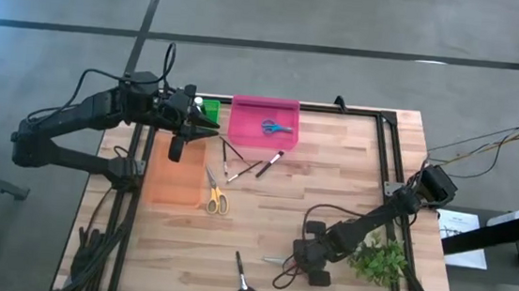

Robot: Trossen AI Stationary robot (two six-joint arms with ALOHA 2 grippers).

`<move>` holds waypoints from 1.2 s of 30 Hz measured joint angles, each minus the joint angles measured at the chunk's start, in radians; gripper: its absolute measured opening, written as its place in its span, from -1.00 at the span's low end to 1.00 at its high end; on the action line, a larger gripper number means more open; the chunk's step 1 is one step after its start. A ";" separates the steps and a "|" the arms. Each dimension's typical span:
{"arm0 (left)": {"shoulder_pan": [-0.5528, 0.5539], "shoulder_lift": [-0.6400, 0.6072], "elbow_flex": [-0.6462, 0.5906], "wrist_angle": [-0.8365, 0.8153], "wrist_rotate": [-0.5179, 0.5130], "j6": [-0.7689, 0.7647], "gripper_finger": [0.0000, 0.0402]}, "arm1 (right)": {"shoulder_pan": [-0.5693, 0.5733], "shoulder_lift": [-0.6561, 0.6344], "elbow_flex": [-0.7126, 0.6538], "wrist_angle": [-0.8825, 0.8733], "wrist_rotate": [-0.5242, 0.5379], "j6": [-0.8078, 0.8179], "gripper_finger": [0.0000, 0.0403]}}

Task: Pick & Place Paint Supplies
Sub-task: Put the red scissors into the red bin

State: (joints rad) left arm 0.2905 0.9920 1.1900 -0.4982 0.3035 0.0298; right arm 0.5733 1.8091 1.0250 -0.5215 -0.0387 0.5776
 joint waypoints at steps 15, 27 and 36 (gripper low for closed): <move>0.000 0.000 0.000 -0.002 0.000 -0.004 -0.54 | -0.221 -0.074 0.112 -0.120 0.104 -0.152 -0.95; 0.000 0.000 0.000 -0.030 -0.027 -0.003 -0.54 | -0.723 -0.188 0.191 -0.113 0.108 -0.573 -0.95; 0.000 0.000 0.001 -0.018 -0.112 -0.019 -0.54 | -1.038 -0.059 0.398 -0.179 -0.028 -0.986 -0.95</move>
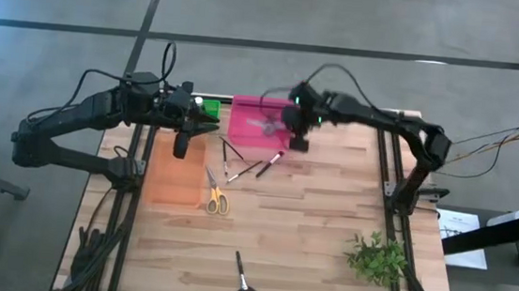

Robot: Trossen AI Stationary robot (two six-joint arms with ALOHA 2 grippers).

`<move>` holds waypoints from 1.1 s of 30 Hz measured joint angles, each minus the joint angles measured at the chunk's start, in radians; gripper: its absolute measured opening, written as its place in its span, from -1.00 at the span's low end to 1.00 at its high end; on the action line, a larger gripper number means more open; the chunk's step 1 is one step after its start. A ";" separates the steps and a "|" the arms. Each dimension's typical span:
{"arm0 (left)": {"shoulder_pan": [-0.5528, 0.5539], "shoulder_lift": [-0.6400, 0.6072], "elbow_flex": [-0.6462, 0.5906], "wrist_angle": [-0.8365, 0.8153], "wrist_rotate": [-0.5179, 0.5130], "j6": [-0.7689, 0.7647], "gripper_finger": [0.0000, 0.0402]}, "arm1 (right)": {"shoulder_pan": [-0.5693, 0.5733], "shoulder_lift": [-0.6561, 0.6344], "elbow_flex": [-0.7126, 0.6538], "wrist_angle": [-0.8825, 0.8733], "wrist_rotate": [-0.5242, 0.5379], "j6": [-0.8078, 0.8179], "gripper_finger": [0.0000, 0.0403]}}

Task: Pick & Place Paint Supplies
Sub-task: Put the red scissors into the red bin

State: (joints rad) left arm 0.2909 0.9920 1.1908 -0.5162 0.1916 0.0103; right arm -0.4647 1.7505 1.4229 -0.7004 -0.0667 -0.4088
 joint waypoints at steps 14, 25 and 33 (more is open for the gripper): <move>0.000 0.000 0.000 0.007 -0.127 -0.095 -0.54 | -0.174 0.394 0.427 -0.084 -0.103 -0.194 -0.95; 0.000 0.001 0.000 0.007 -0.133 -0.150 -0.54 | -0.245 0.438 0.442 -0.095 -0.151 -0.173 -0.95; 0.000 0.001 0.000 0.007 -0.140 -0.149 -0.54 | -0.240 0.420 0.381 -0.110 -0.143 -0.172 -0.93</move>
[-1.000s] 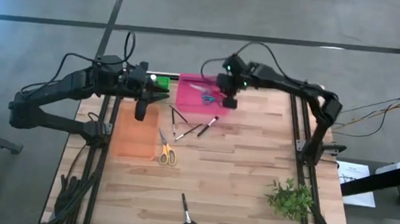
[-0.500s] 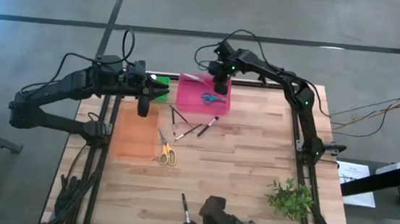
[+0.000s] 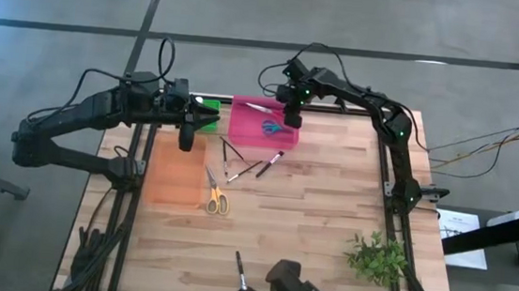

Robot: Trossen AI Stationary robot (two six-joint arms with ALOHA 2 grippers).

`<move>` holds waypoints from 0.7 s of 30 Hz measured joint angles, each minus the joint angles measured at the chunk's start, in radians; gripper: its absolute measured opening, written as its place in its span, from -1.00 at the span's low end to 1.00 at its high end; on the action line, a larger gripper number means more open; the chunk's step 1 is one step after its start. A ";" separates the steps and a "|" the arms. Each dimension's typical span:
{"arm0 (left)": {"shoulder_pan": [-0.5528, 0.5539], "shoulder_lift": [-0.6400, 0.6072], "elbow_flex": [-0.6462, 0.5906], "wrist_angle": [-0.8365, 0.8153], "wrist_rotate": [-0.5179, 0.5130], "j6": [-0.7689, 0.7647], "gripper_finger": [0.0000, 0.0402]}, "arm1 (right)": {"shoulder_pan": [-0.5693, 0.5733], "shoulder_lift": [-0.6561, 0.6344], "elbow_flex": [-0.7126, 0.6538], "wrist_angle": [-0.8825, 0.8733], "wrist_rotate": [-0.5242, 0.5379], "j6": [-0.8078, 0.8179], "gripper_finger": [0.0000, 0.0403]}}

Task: Pick & Place Paint Supplies
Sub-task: Put the red scissors into the red bin, then put the yellow scissors into the red bin

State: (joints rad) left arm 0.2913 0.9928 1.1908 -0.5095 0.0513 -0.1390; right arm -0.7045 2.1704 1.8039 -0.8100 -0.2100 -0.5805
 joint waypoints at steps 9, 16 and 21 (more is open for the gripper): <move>0.000 0.000 0.000 0.000 0.000 -0.004 -0.54 | 0.004 -0.009 0.025 0.006 -0.011 0.028 -0.40; -0.011 0.000 0.000 -0.035 0.049 -0.011 -0.54 | 0.004 -0.041 0.110 -0.012 -0.056 0.060 -0.03; -0.069 0.015 0.000 -0.163 0.146 -0.055 -0.54 | 0.004 -0.099 0.164 -0.013 -0.066 0.155 0.02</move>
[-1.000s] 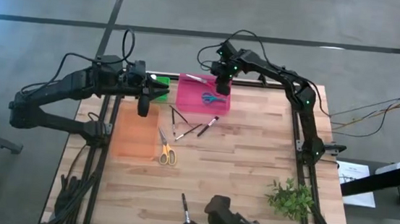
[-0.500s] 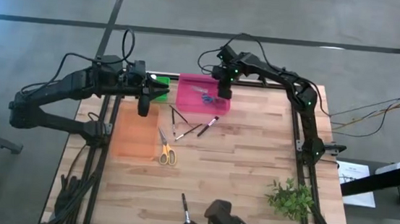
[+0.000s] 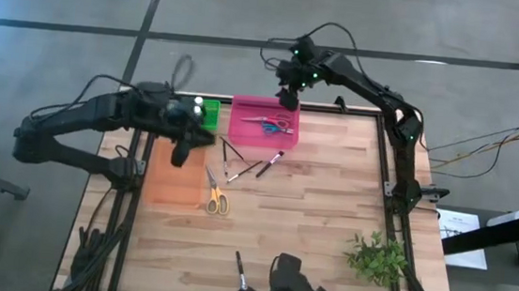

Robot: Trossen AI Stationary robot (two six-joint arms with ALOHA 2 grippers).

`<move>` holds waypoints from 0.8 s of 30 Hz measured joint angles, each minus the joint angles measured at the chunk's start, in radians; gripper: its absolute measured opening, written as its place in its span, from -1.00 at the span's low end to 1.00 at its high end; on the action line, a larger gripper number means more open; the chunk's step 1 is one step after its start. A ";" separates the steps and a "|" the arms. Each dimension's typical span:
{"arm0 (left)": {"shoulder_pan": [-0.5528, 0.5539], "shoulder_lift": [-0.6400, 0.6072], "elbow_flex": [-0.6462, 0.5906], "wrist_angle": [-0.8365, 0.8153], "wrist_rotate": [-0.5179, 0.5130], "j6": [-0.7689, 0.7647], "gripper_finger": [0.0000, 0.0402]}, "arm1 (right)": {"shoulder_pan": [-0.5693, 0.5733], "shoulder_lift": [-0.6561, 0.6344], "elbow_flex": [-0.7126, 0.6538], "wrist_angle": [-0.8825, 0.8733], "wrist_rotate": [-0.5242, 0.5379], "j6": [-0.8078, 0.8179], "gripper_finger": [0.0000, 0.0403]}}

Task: Pick & Place Paint Supplies
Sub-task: Put the yellow scissors into the red bin

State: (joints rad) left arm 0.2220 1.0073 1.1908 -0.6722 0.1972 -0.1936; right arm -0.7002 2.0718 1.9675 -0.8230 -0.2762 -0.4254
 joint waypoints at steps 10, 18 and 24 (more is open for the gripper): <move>-0.332 0.157 0.001 -0.115 -0.018 -0.083 -0.54 | 0.002 -0.133 -0.032 0.018 -0.023 0.127 0.03; -0.397 0.340 0.006 -0.112 -0.008 -0.762 -0.54 | 0.002 -0.229 -0.201 0.095 -0.043 0.175 0.03; -0.396 0.472 0.032 -0.107 -0.031 -1.300 -0.54 | 0.000 -0.326 -0.384 0.200 -0.073 0.269 0.03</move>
State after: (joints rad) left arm -0.1738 1.4791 1.2230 -0.7795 0.1662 -1.4934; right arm -0.7006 1.7455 1.5832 -0.6229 -0.3494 -0.1568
